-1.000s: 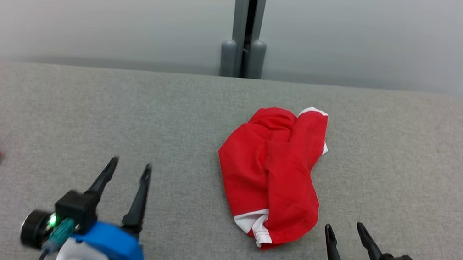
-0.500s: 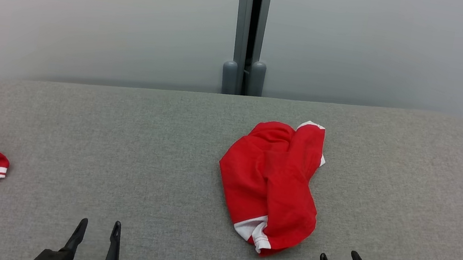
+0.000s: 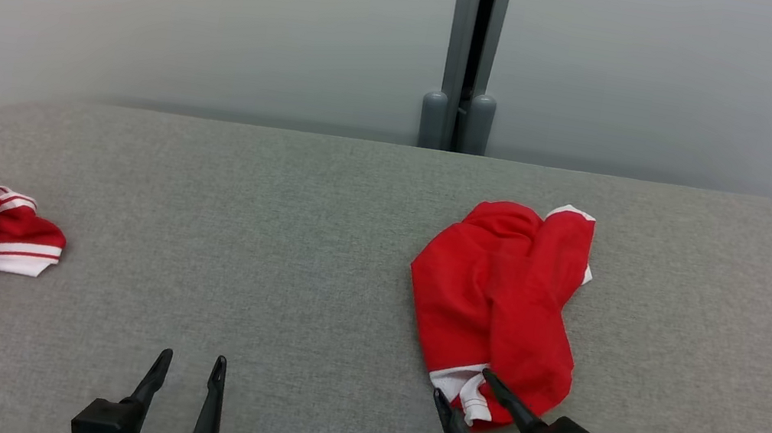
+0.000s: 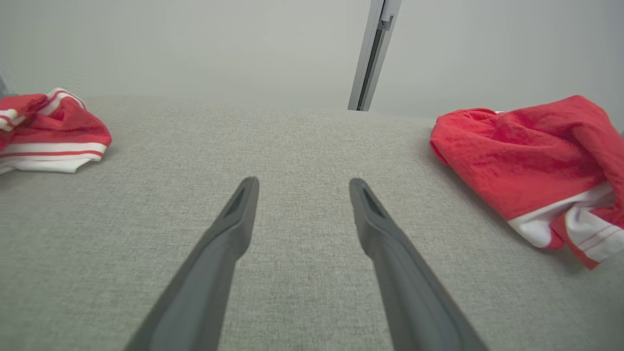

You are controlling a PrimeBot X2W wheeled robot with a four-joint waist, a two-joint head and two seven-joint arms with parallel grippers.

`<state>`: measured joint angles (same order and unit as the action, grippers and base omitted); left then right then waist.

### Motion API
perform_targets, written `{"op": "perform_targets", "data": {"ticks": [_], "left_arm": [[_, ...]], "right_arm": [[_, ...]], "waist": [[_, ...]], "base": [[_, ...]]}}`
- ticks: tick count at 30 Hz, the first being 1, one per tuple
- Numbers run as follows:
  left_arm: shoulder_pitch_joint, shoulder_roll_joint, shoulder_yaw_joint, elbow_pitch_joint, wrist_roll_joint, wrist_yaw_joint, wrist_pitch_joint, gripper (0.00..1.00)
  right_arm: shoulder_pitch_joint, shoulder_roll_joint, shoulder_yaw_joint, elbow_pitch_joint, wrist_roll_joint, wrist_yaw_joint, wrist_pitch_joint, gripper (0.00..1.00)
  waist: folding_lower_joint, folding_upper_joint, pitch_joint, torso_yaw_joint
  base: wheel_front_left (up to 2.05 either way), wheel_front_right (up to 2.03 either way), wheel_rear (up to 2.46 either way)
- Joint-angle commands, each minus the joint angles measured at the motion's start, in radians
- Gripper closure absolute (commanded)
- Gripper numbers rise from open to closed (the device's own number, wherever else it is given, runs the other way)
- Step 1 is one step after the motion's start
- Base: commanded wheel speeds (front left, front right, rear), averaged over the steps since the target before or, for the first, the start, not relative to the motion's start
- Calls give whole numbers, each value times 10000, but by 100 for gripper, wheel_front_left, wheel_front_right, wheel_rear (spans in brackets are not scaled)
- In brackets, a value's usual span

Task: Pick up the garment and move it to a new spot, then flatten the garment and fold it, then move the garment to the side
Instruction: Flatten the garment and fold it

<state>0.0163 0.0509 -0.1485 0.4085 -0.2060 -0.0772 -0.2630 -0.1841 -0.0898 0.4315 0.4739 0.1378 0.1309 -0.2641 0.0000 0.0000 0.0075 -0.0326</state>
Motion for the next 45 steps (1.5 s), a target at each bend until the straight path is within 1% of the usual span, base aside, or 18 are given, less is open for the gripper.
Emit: {"op": "perform_targets", "data": {"ticks": [1, 10, 16, 17, 18, 20, 21, 22, 25, 28, 31, 34, 37, 40, 43, 45], "left_arm": [[-161, 2, -24, 16, -51, 24, -26, 0], [-307, -1, -64, 139, -252, 72, -28, 0], [-424, -3, 48, 118, -317, 115, -27, 0], [-453, -3, 67, 126, -325, 120, -28, 0], [-487, -2, 79, 135, -332, 124, -27, 0], [-518, -4, 50, 162, -365, 133, -27, 0], [-537, -4, 36, 184, -379, 131, -27, 0], [-575, -4, 13, 181, -402, 147, -27, 0], [-648, 1, -57, 151, -445, 130, -28, 0], [-618, -2, -150, 148, -512, 138, -27, 0], [-601, 2, -264, 160, -565, 148, -28, 0], [-465, 0, -343, 215, -524, 139, -27, 0], [-355, 2, -337, 287, -527, 153, -27, 0], [-192, -1, -290, 352, -502, 156, -27, 0], [-68, -3, -204, 404, -474, 127, -27, 0], [21, 0, -64, 435, -547, 178, -27, 0]], "right_arm": [[-158, -67, 58, 168, 24, -3, -4, 0], [-667, -15, -745, 2233, -521, -1, -6, 0], [-802, 13, -1422, 3112, -904, -4, 5, 1], [-785, 9, -1601, 3238, -993, -9, 8, 7], [-762, 14, -1783, 3390, -1090, -9, 10, 17], [-745, 81, -1983, 3562, -1225, -9, 34, 58], [-753, 137, -2004, 3442, -1204, -4, 39, 84], [-755, 176, -2021, 3224, -1189, -1, 28, 100], [-730, 222, -2177, 2177, -1178, -1, -7, 100], [-600, 113, -2337, 1023, -1101, -1, -7, 100], [-1070, -123, -1998, -130, -980, -1, -7, 100], [-2033, -502, -1275, -1039, -834, -1, -9, 100], [-3377, -764, -406, -1549, -590, -1, -5, 100], [-4884, -834, 264, -1922, -299, -3, -7, 100], [-5975, -773, 407, -2087, -80, -3, -4, 100], [-6315, -770, 376, -2018, 18, -3, -4, 100]], "waist": [[0, 0, 129, 186], [0, 0, 600, 808], [0, 0, 876, 865], [0, 0, 901, 855], [0, 0, 923, 840], [0, 0, 949, 807], [0, 0, 958, 787], [0, 0, 961, 766], [0, 0, 915, 715], [0, 0, 775, 784], [0, 0, 586, 942], [0, 0, 363, 1174], [0, 0, 148, 1482], [0, 0, 18, 1752], [0, 0, -34, 1917], [0, 0, -55, 1940]], "base": [[0, 0, 0], [0, 0, 0], [0, 0, 0], [0, 0, 0], [0, 0, 0], [0, 0, 0], [0, 0, 0], [0, 0, 0], [0, 0, 0], [0, 0, 0], [0, 0, 0], [0, 0, 0], [0, 0, 0], [0, 0, 0], [0, 0, 0], [0, 0, 0]]}}
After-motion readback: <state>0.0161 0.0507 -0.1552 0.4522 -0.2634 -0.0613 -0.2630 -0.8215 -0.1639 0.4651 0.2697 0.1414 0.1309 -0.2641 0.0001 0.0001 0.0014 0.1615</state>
